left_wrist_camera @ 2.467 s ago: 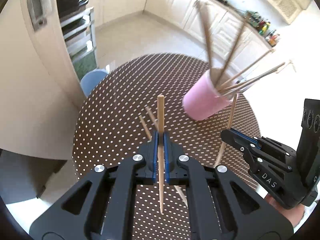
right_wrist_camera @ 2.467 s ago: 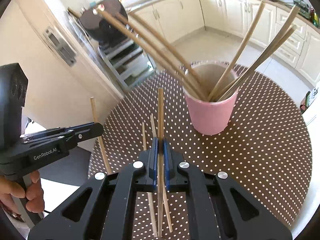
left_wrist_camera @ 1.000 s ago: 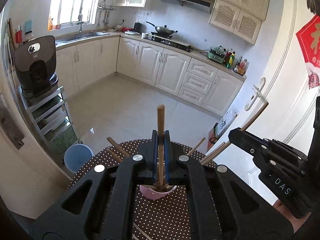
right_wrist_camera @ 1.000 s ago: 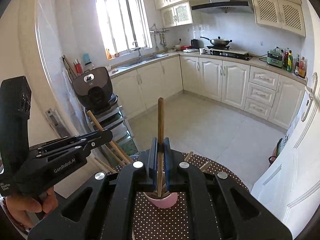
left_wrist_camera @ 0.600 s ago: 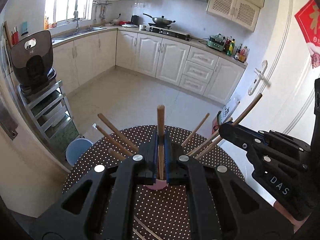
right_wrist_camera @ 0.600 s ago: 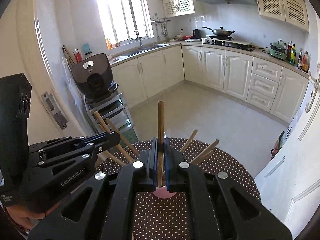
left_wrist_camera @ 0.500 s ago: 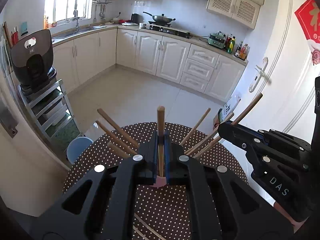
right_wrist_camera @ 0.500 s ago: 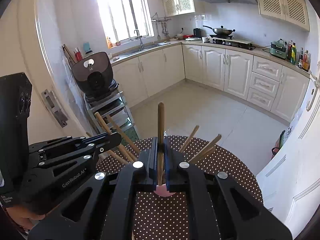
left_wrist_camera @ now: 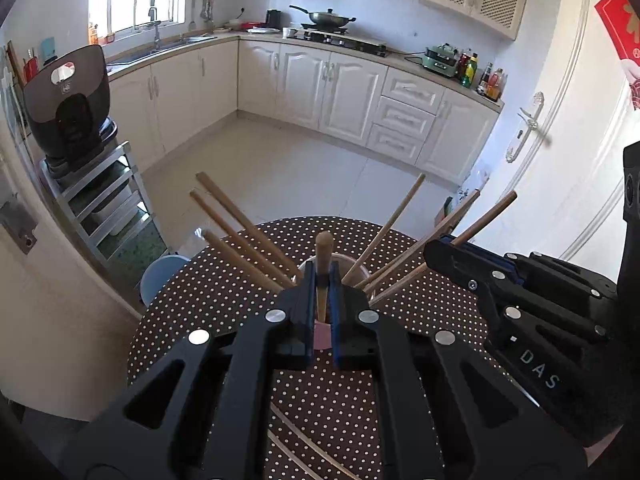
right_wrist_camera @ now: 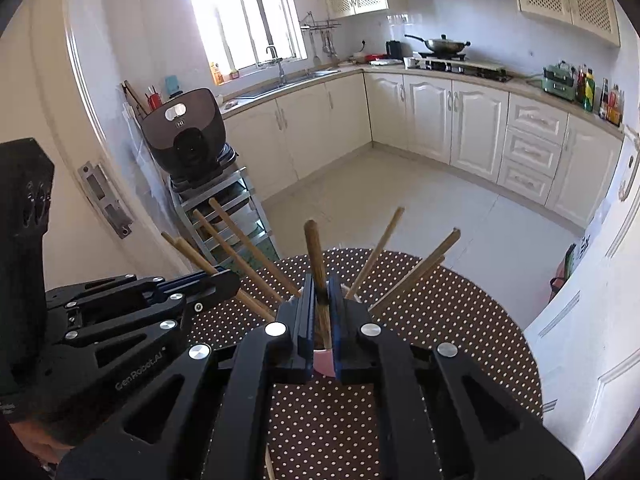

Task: Organize utensils
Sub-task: 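Lower both held sticks into the cup and open both tools, then move both open tools down toward the last two sticks on the table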

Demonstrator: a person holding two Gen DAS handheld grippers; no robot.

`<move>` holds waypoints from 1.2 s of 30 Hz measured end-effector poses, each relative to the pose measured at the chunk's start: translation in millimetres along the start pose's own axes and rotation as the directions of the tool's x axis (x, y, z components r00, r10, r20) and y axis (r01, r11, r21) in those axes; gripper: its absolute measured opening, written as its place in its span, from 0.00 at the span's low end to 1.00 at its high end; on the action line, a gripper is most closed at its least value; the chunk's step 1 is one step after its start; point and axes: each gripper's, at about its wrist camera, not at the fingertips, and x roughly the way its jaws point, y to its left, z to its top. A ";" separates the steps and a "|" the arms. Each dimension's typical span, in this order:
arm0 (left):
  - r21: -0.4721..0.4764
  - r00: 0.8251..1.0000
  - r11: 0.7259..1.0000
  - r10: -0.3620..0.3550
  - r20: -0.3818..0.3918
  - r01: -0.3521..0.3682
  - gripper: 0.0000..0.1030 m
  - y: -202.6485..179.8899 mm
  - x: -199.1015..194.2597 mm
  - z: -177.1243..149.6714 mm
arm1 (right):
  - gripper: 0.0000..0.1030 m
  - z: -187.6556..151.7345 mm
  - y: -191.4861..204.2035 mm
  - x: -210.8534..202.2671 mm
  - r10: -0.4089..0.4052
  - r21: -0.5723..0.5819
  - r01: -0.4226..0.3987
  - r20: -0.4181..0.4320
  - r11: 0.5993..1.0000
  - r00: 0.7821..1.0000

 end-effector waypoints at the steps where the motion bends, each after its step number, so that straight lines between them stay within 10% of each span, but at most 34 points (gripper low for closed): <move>1: -0.002 1.000 1.000 0.001 -0.003 -0.001 0.07 -0.4 0.3 0.7 | 0.08 -0.8 0.3 1.2 0.000 0.002 0.000 -0.007 1.000 1.000; 12: -0.027 0.999 0.999 0.040 -0.011 -0.040 0.11 6.3 -16.3 -3.6 | 0.13 -6.1 1.2 -14.8 0.026 0.057 -0.026 0.010 0.998 1.000; 16: -0.043 0.999 0.998 0.044 0.025 -0.043 0.46 9.9 -31.3 -6.8 | 0.20 -6.6 4.5 -26.3 0.025 0.067 -0.027 0.034 0.997 0.999; 27: -0.076 0.996 0.996 0.056 0.065 -0.051 0.55 28.2 -67.3 -27.2 | 0.30 -19.6 18.9 -56.2 0.008 0.078 -0.014 0.078 0.997 0.997; 36: -0.199 0.996 0.977 0.062 -0.067 -0.074 0.56 69.7 -50.2 -68.5 | 0.31 -47.8 26.3 -44.3 -0.005 0.086 0.005 0.001 0.996 1.000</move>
